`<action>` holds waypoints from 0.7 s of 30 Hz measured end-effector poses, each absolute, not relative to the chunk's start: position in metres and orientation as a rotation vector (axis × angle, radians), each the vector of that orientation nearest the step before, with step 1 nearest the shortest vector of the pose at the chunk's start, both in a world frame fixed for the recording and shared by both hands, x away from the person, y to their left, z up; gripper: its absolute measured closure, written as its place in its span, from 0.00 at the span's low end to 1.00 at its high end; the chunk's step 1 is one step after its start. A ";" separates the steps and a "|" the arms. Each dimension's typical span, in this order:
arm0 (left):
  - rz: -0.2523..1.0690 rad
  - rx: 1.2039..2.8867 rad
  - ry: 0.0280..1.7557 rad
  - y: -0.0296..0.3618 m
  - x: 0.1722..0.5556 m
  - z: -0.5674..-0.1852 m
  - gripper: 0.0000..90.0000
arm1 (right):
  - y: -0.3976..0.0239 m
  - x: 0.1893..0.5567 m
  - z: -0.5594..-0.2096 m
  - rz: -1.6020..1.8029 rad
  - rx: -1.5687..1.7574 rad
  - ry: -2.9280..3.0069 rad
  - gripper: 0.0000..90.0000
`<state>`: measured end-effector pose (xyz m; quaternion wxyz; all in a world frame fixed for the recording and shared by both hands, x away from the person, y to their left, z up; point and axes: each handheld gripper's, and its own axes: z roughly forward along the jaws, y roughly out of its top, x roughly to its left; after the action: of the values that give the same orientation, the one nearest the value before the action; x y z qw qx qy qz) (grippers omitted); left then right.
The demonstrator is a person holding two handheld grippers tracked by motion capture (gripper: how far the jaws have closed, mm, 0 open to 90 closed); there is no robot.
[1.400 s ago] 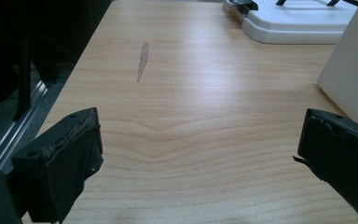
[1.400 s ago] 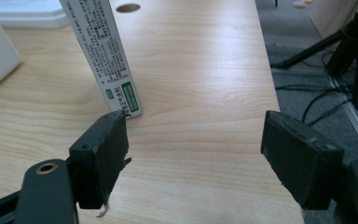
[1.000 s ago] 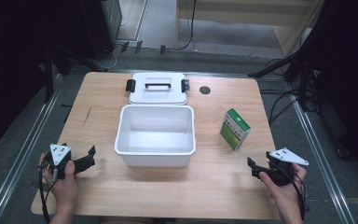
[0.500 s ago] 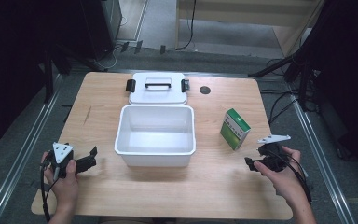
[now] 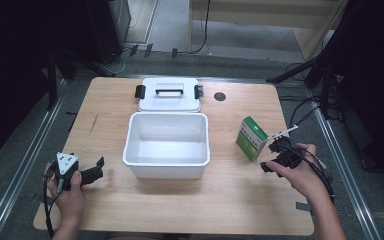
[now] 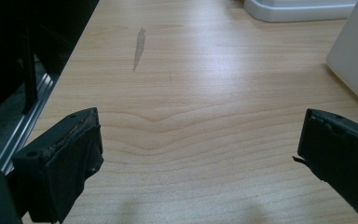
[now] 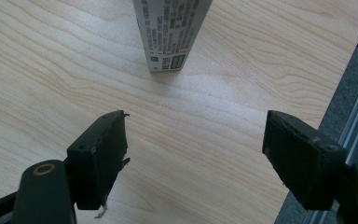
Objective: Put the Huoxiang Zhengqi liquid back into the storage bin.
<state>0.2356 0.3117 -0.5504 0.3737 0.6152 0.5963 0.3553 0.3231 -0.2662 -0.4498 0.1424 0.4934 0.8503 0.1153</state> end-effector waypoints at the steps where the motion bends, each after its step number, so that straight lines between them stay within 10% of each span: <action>1: 0.908 1.577 1.528 0.312 0.236 -0.550 0.01 | -0.265 0.324 -0.449 0.327 1.425 2.461 0.24; 21: 0.901 1.582 1.539 0.311 0.237 -0.550 0.01 | -0.236 0.347 -0.423 0.236 1.403 2.540 0.32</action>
<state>0.2371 0.3112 -0.5504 0.3697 0.6166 0.5999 0.3511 0.3466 -0.2359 -0.4225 0.1150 0.4787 0.8667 0.0805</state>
